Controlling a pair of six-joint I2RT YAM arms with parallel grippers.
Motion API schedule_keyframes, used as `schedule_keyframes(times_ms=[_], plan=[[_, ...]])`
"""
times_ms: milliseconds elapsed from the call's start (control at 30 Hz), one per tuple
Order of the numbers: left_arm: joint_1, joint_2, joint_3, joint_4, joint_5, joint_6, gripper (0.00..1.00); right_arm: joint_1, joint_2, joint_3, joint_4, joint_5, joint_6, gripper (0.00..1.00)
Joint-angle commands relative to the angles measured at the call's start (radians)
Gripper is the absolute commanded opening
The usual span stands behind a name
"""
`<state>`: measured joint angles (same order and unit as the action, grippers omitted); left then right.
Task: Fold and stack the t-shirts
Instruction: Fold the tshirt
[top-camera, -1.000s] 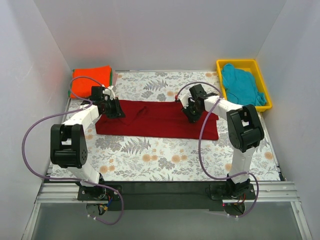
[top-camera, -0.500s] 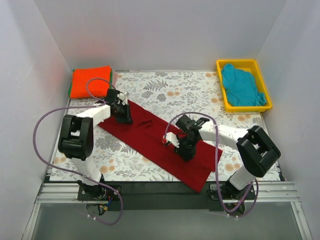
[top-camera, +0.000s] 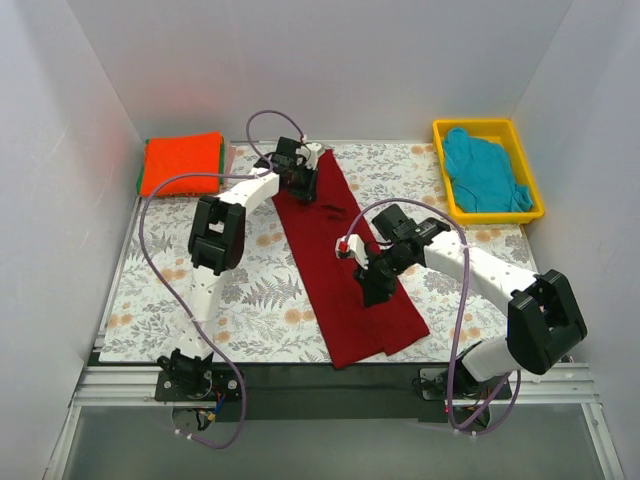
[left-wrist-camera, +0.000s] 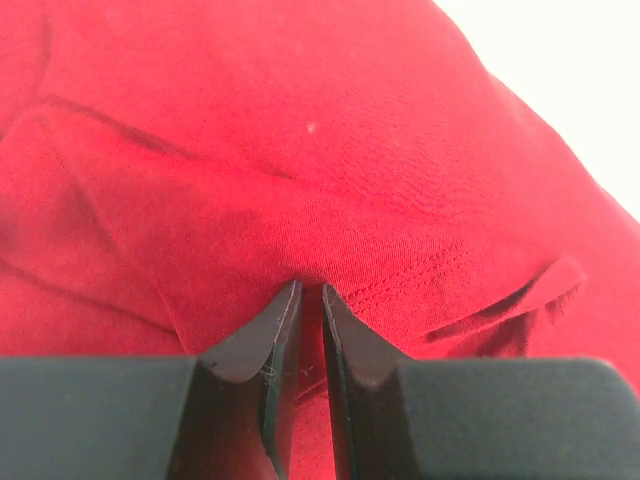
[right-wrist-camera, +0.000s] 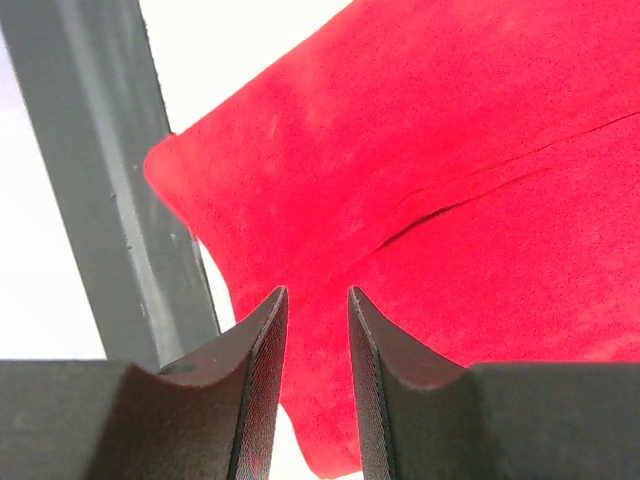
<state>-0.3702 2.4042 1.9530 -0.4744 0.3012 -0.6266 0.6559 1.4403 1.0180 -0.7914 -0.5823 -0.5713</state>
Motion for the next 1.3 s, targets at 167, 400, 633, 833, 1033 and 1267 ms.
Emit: schedule_keyframes(times_ms=[167,400,633,833,1033,1267], plan=[[0.008,-0.040,0.247,-0.024,0.048,0.028,0.31,-0.027,0.035,-0.053,0.086,0.016,0.024,0.37],[0.016,-0.325,-0.106,-0.001,0.070,-0.059,0.36,0.001,0.164,-0.101,0.217,0.004,0.089,0.35],[0.040,-0.499,-0.379,0.013,0.111,-0.113,0.34,0.111,0.342,-0.035,0.317,-0.091,0.177,0.32],[0.051,-0.517,-0.425,-0.035,0.137,-0.127,0.34,0.232,0.417,0.147,0.342,-0.253,0.251,0.38],[0.057,-0.530,-0.506,-0.007,0.174,-0.150,0.33,0.058,0.318,0.284,0.281,-0.393,0.287,0.41],[0.065,-0.456,-0.522,0.046,0.219,-0.205,0.31,-0.134,0.420,0.402,0.382,-0.090,0.382,0.37]])
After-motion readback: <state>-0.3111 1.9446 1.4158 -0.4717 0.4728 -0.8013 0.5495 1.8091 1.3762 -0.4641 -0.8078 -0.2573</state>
